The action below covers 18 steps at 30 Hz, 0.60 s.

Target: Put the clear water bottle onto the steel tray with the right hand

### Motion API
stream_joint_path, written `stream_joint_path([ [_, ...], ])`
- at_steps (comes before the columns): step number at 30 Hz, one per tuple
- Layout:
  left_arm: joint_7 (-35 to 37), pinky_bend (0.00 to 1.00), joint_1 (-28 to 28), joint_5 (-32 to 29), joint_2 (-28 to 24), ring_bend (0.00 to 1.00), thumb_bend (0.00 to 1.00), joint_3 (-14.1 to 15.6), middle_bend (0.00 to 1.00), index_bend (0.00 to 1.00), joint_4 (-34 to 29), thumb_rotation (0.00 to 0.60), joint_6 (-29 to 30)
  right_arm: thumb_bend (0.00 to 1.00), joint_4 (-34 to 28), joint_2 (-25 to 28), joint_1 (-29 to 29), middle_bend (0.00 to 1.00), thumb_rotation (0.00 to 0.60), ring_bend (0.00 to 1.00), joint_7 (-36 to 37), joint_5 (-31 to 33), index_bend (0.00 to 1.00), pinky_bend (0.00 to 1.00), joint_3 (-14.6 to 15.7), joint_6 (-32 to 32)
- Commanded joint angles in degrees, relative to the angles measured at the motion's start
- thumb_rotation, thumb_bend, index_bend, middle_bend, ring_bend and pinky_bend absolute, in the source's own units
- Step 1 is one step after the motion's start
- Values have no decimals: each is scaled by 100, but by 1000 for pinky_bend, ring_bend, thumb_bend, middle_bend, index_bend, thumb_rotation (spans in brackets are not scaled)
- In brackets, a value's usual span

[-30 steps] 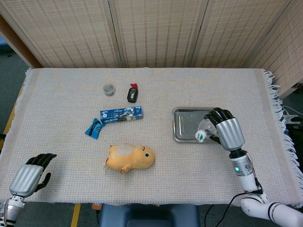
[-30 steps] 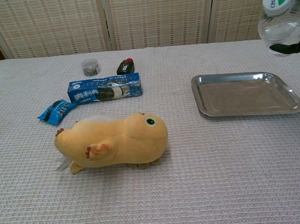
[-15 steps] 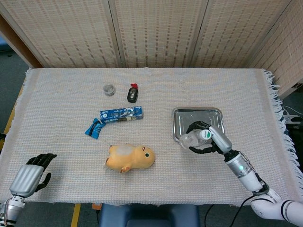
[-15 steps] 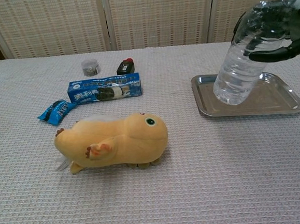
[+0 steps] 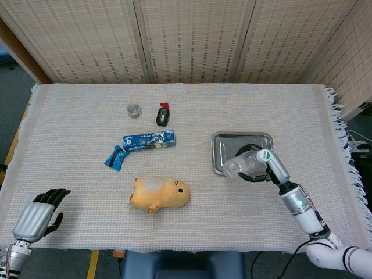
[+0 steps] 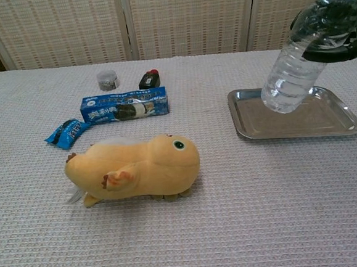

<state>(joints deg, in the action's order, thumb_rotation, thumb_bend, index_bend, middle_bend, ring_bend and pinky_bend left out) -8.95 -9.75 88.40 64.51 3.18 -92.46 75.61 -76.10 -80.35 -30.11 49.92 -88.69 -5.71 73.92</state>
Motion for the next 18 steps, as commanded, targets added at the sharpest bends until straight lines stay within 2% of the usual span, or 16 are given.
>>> stream_joint_path([
  [1,9,249,-2,-11,-1,145,531,-1,169,173,-5,600,-9,0,423,-920,354,534,600,273,-5898,871,784,393,-527,933],
  [8,21,249,-9,-30,1,146,531,-4,169,172,2,600,-31,0,283,-824,378,534,600,273,-5622,669,784,393,-442,858],
  [12,14,249,-14,-13,2,146,531,-3,169,172,6,600,-26,0,-50,-552,355,534,600,273,-4647,469,783,393,-290,556],
  [14,15,249,-12,-16,2,146,531,2,169,172,3,600,-30,0,-494,-192,288,534,600,274,-3285,299,783,394,-123,140],
  [16,20,249,-14,-19,-1,146,531,1,169,173,-2,600,-33,0,-966,323,150,534,600,274,-1544,70,783,394,80,-381],
  [18,19,249,-12,-10,2,146,531,0,169,172,4,600,-20,0,-1182,742,-18,534,600,274,-11,-267,783,394,260,-693],
])
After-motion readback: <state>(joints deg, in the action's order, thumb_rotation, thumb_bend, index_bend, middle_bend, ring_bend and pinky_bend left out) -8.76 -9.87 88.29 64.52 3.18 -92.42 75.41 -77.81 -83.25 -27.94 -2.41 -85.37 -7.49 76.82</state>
